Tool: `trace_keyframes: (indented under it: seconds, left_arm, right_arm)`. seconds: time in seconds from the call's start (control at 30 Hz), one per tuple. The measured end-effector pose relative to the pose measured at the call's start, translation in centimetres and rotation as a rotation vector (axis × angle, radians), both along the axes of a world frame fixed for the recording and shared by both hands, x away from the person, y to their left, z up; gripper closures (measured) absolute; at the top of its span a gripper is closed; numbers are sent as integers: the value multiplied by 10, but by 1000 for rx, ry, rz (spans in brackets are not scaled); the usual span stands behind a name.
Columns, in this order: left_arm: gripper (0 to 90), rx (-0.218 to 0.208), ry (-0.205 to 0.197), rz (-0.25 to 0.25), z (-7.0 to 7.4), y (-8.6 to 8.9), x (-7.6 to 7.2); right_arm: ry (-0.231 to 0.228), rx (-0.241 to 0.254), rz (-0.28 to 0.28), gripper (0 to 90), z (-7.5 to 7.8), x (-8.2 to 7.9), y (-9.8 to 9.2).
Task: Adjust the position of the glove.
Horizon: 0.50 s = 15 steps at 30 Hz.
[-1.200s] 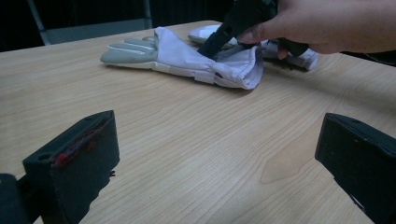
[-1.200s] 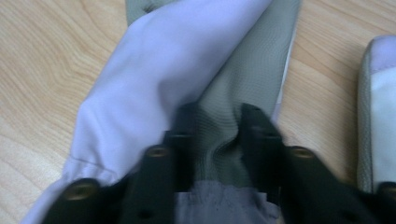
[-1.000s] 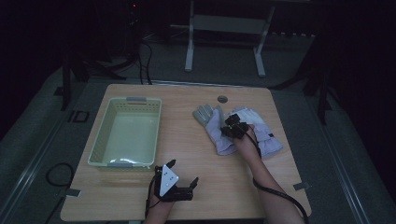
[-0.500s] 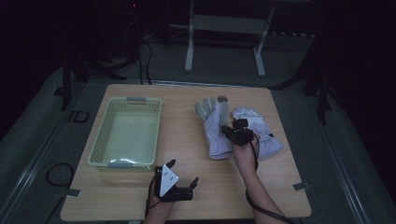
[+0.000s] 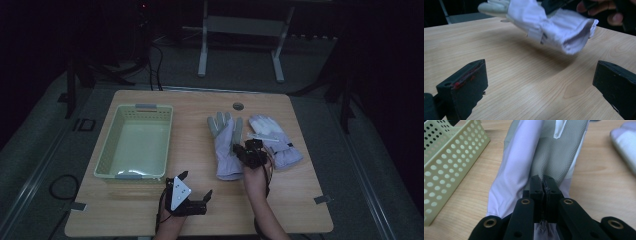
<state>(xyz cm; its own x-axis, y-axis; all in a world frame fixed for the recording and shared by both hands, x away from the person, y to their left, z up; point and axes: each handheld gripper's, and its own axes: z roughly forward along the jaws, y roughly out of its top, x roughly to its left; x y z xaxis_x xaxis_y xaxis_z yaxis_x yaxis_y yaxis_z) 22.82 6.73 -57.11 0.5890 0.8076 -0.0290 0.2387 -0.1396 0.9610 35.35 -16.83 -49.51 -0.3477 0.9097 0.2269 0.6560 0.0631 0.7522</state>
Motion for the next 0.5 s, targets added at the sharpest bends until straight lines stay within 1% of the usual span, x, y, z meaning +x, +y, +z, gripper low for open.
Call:
trace_keyframes:
  seconds: [0.03,0.07,0.17,0.23,0.33,0.43,0.5]
  left_arm:
    - [0,0,-1,-1,0,0,0]
    - [0,1,-1,-1,0,0,0]
    - [0,3,-4,-2,0,0,0]
    - [0,5,-5,-4,0,0,0]
    - [0,6,-5,-5,0,0,0]
    - [0,6,-5,-6,0,-1,0]
    - [0,7,-5,-6,0,-1,0]
  right_arm:
    - [5,10,-6,869,-7,-1,5]
    - [8,5,-9,869,-10,-1,8]
    - [5,-24,-19,868,-18,0,14]
    - [12,-43,-26,867,-25,2,17]
    - [41,-64,-42,859,-38,6,19]
    - [58,-62,-51,830,-50,7,19]
    - [59,-59,-52,818,-53,7,19]
